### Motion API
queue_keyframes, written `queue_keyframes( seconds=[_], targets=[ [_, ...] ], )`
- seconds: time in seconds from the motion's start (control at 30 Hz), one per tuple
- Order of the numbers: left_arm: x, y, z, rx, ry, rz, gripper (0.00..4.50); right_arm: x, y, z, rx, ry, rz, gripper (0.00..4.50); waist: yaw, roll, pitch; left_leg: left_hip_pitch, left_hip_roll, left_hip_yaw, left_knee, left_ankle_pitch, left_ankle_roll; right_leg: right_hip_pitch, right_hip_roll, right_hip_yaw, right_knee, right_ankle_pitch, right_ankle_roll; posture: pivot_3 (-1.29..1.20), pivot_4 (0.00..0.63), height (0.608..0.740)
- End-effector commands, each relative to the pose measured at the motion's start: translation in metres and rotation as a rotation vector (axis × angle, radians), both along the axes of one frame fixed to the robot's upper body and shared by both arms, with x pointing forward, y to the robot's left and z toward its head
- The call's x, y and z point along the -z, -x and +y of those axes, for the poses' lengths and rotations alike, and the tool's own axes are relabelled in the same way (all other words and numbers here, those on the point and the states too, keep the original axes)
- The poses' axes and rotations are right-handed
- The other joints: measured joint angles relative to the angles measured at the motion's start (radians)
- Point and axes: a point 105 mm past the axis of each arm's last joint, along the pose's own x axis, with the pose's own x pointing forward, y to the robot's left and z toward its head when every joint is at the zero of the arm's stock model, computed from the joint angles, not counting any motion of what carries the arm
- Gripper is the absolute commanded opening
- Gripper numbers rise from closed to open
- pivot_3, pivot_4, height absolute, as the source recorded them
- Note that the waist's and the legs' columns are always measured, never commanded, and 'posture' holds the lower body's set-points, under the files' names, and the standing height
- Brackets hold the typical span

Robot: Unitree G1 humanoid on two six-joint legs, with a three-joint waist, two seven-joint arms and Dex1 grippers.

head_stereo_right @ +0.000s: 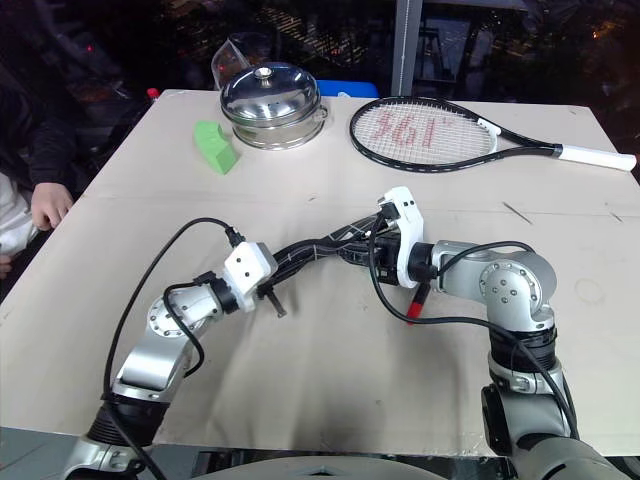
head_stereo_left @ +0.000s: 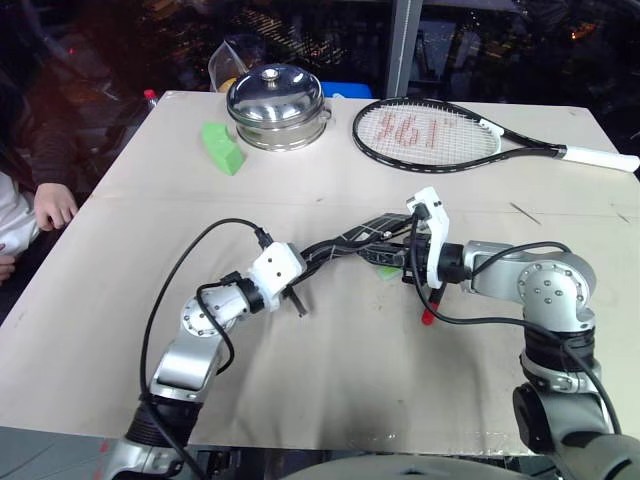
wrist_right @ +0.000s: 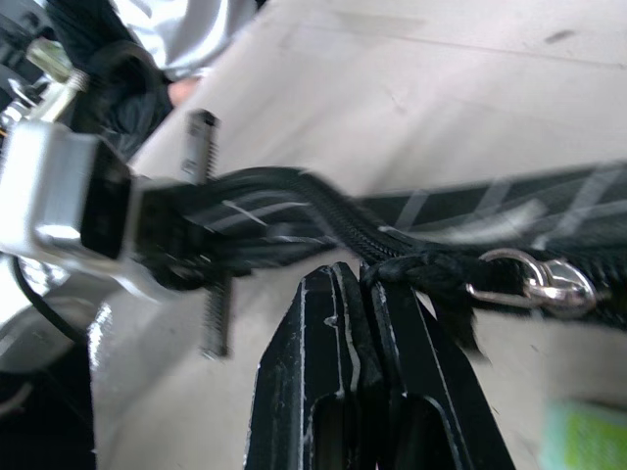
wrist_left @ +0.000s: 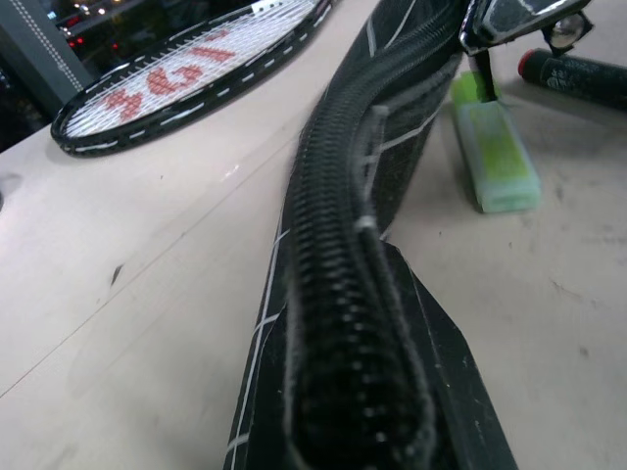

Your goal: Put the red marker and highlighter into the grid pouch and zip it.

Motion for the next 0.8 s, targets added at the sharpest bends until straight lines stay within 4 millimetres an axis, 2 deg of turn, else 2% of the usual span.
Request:
queue_keyframes(
  seconds=[0.03,0.27,0.4,0.6,0.8],
  targets=[
    [-0.01,-0.006,-0.015,0.007,0.021,-0.049,0.0,-0.01,0.006,0.011,-0.064,-0.023,-0.013,0.03,0.0,0.0,0.0,0.0,0.0,0.0,0.0,0.0,0.0,0.0,0.0,0.0,0.0,0.0,0.0,0.0,0.15,0.74],
    [-0.013,-0.007,-0.029,0.019,0.034,-0.063,0.0,-0.009,-0.002,0.006,-0.038,0.003,0.014,0.03,-0.002,0.0,0.0,0.0,0.0,0.0,0.0,0.0,0.0,0.0,0.0,0.0,0.0,0.0,0.0,0.0,0.15,0.74],
    [-0.016,-0.012,-0.039,0.017,0.036,-0.08,0.0,-0.015,-0.003,0.01,-0.05,-0.028,0.033,0.03,-0.002,0.0,0.0,0.0,0.0,0.0,0.0,0.0,0.0,0.0,0.0,0.0,0.0,0.0,0.0,0.0,0.15,0.74],
    [-0.027,-0.015,-0.051,0.051,0.012,-0.133,0.0,-0.019,0.006,0.022,-0.131,-0.033,0.053,0.03,-0.002,0.0,0.0,-0.001,0.0,0.0,-0.001,0.0,0.0,0.0,0.0,0.0,0.0,0.0,0.0,0.0,0.15,0.74],
    [-0.028,-0.013,-0.051,0.081,-0.023,-0.145,0.0,-0.014,0.014,0.025,-0.2,0.022,0.054,0.03,-0.002,0.0,0.0,-0.001,0.0,0.0,-0.001,0.0,0.0,-0.001,0.0,0.0,-0.001,0.0,0.0,0.0,0.15,0.74]
  ],
)
